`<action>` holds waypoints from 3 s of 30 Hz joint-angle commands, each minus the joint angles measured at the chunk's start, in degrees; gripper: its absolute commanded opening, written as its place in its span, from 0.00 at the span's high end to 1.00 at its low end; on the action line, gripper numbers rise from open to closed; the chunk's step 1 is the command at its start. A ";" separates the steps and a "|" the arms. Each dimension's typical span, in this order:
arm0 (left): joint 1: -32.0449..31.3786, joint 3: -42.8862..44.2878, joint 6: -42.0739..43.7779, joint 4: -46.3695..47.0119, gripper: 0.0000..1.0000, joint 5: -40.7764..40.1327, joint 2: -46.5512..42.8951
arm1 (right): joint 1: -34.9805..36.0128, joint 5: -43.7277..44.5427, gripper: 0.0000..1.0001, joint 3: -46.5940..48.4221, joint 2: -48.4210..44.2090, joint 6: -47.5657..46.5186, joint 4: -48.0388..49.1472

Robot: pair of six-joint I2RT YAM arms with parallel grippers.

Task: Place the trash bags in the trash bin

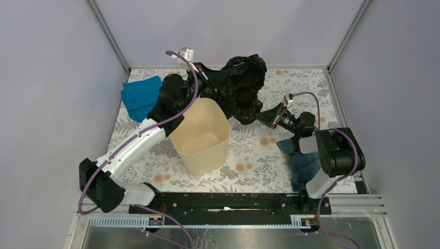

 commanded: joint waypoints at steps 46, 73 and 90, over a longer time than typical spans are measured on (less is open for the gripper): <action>-0.94 4.70 11.87 -25.68 0.01 -1.27 -15.20 | 3.07 8.51 1.00 44.53 -42.32 -58.51 -98.10; 21.82 2.14 -8.49 -7.08 0.01 38.77 -6.01 | 3.08 -4.24 1.00 84.81 -26.09 -85.44 -107.63; 8.02 -15.41 -13.78 18.77 0.01 38.46 -6.51 | 3.08 -6.23 1.00 80.98 -29.17 -72.52 -94.46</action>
